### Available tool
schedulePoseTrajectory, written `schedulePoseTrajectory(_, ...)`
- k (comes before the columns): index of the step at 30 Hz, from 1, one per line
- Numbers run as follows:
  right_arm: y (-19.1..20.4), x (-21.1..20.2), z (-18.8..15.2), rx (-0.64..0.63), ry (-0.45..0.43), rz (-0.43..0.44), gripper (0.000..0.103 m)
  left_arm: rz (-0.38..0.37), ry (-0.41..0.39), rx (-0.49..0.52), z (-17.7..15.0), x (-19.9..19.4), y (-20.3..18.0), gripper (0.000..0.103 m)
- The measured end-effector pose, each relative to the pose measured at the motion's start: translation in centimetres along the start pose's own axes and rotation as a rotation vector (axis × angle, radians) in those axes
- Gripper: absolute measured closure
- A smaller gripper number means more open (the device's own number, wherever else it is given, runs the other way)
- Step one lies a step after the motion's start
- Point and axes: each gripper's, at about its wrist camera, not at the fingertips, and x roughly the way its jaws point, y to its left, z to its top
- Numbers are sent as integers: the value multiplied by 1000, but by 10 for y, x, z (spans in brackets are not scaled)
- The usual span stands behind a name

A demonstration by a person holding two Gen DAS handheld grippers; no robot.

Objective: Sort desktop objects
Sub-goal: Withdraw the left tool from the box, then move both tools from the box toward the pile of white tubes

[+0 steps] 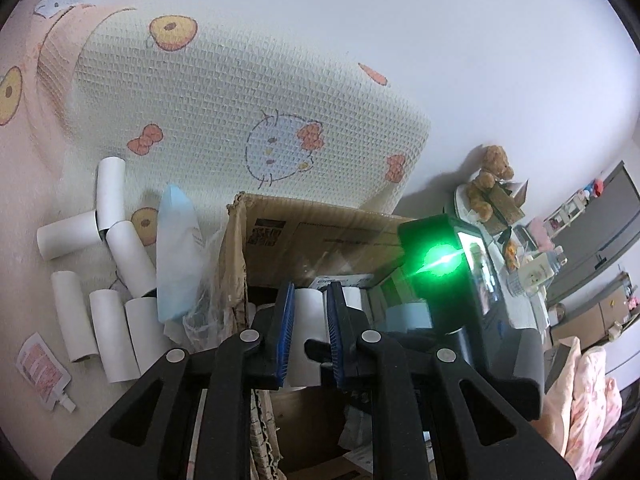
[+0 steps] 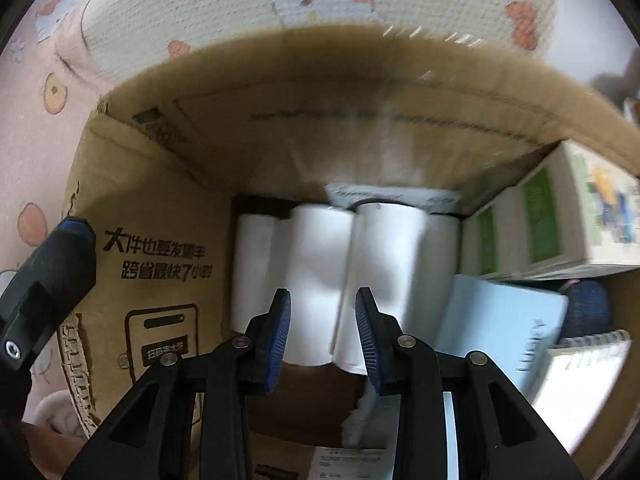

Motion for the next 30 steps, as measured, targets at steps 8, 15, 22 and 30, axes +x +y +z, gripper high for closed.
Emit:
schedulePoseTrajectory(8, 11, -12, -8, -25, -27, 16, 73, 6, -48, 7, -1, -10, 3, 86)
schedulePoseTrajectory(15, 33, -62, -20, -74, -182, -1, 73, 42, -168, 13, -2, -39, 11, 84)
schedulePoseTrajectory(22, 66, -85, -29, -154, -252, -83, 73, 67, -259, 29, -8, -61, 20, 77)
schedulePoseTrajectory(30, 86, -88, -24, -200, -302, -191, 73, 12, -246, -108, -17, -62, 55, 77)
